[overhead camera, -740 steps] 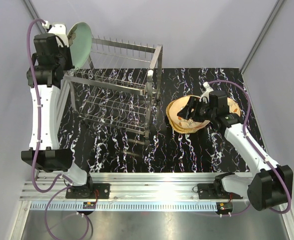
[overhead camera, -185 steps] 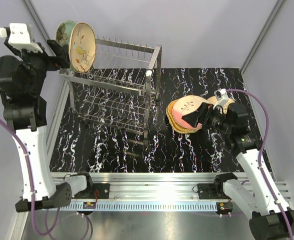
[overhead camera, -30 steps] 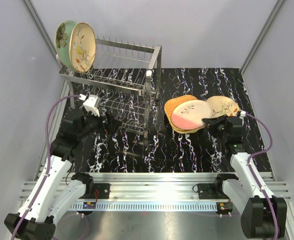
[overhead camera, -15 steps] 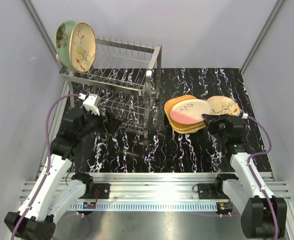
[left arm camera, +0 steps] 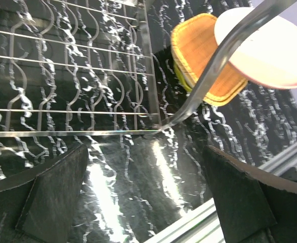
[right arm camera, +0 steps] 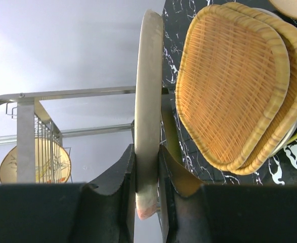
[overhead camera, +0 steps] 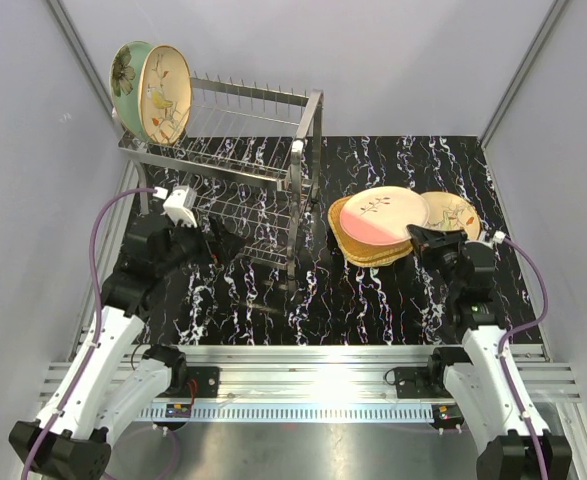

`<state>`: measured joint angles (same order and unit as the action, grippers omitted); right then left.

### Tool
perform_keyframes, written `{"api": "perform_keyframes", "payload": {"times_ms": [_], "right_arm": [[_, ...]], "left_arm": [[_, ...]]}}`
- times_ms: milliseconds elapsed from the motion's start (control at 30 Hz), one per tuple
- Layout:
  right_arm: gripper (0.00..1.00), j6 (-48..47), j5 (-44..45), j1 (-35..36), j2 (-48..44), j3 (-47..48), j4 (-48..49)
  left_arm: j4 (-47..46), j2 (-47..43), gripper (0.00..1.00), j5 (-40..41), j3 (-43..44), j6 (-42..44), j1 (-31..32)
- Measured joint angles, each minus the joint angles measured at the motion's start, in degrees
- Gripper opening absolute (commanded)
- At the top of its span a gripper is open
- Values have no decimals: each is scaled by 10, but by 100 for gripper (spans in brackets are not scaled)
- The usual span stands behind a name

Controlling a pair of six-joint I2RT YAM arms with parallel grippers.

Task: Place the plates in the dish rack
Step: Grab a plate with the right arm

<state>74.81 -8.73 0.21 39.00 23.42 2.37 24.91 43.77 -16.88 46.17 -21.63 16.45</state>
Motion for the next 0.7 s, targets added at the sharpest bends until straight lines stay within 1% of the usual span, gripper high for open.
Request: {"api": "perform_keyframes", "payload": {"times_ms": [167, 500, 700], "right_arm": [[0, -1, -6, 0, -56, -6, -37], [0, -10, -50, 0, -183, 29, -186], [0, 1, -75, 0, -241, 42, -234]], "left_arm": [[-21, 5, 99, -33, 0, -51, 0], [-119, 39, 99, -139, -3, -186, 0], [-173, 57, 99, -174, -26, -238, 3]]}}
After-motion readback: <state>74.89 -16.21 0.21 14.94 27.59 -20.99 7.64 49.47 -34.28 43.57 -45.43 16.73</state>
